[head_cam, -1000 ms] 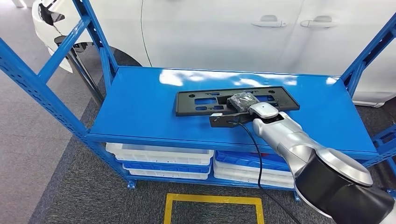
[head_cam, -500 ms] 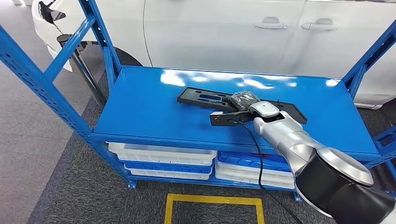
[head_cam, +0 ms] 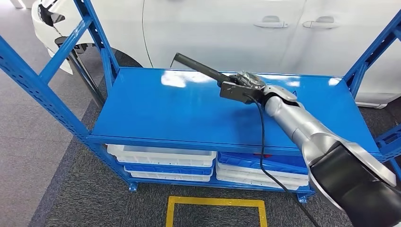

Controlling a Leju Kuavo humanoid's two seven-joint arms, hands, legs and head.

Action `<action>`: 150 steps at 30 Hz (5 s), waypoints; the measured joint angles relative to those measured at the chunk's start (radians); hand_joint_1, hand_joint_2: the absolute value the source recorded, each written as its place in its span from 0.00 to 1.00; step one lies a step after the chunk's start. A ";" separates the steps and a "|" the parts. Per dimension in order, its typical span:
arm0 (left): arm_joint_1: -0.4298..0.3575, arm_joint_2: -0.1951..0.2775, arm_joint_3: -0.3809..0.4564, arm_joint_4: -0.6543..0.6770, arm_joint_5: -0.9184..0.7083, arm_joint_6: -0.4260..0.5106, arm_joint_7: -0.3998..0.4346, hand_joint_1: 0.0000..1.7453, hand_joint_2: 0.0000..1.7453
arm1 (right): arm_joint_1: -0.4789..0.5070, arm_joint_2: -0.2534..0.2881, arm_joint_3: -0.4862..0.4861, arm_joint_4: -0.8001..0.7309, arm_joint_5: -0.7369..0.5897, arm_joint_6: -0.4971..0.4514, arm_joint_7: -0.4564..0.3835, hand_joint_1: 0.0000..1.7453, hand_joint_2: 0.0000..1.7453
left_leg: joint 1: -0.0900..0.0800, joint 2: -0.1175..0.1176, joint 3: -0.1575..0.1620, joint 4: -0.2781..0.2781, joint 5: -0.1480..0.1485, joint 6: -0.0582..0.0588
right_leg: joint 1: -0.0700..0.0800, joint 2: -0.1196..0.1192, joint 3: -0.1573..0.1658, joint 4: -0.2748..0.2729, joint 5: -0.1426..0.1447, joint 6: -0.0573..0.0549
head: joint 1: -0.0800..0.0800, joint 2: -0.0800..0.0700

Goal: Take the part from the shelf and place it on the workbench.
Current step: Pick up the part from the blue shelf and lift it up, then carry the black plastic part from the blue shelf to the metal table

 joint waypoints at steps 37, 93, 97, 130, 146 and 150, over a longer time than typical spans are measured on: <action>-0.020 0.012 0.029 0.002 0.022 0.037 -0.038 0.00 1.00 | 0.706 -0.152 -0.481 -1.469 -0.928 0.353 -0.059 1.00 1.00 | 0.009 -0.003 -0.086 0.270 -0.160 -0.019 | -0.001 -0.006 0.006 -0.011 -0.001 -0.017 | 0.000 0.000; -0.053 0.005 0.032 0.004 0.041 0.078 0.007 0.00 1.00 | 1.048 -0.023 -0.499 -1.525 -0.697 0.309 -0.115 1.00 1.00 | -0.005 -0.003 0.030 0.014 -0.048 -0.001 | -0.003 0.000 0.028 -0.003 -0.027 -0.008 | 0.000 0.000; -0.051 0.005 0.033 0.004 0.045 0.079 0.007 0.00 1.00 | 1.041 -0.021 -0.499 -1.518 -0.692 0.295 -0.106 1.00 1.00 | 0.002 -0.002 -0.078 0.251 -0.159 -0.020 | -0.004 -0.004 0.030 -0.005 -0.027 -0.018 | 0.000 0.000; -0.039 0.003 0.033 0.004 0.041 0.077 -0.008 0.00 1.00 | 1.090 0.026 -0.496 -1.496 -0.615 0.245 -0.082 1.00 1.00 | 0.001 0.013 -0.061 0.247 -0.143 -0.014 | 0.001 0.045 0.017 -0.002 -0.015 -0.023 | 0.000 0.000; -0.040 0.003 0.032 0.005 0.033 0.082 -0.012 0.00 1.00 | 1.096 0.010 -0.498 -1.458 -0.633 0.230 -0.125 1.00 1.00 | 0.000 0.050 0.057 -0.033 -0.023 0.038 | -0.006 -0.004 -0.095 0.216 -0.091 0.036 | 0.000 0.000; -0.044 0.001 0.031 0.005 0.027 0.082 -0.012 0.00 1.00 | 1.098 0.013 -0.498 -1.461 -0.626 0.224 -0.114 1.00 1.00 | -0.009 0.080 0.062 -0.026 -0.032 0.026 | 0.007 -0.076 0.029 -0.007 -0.020 0.017 | 0.000 0.000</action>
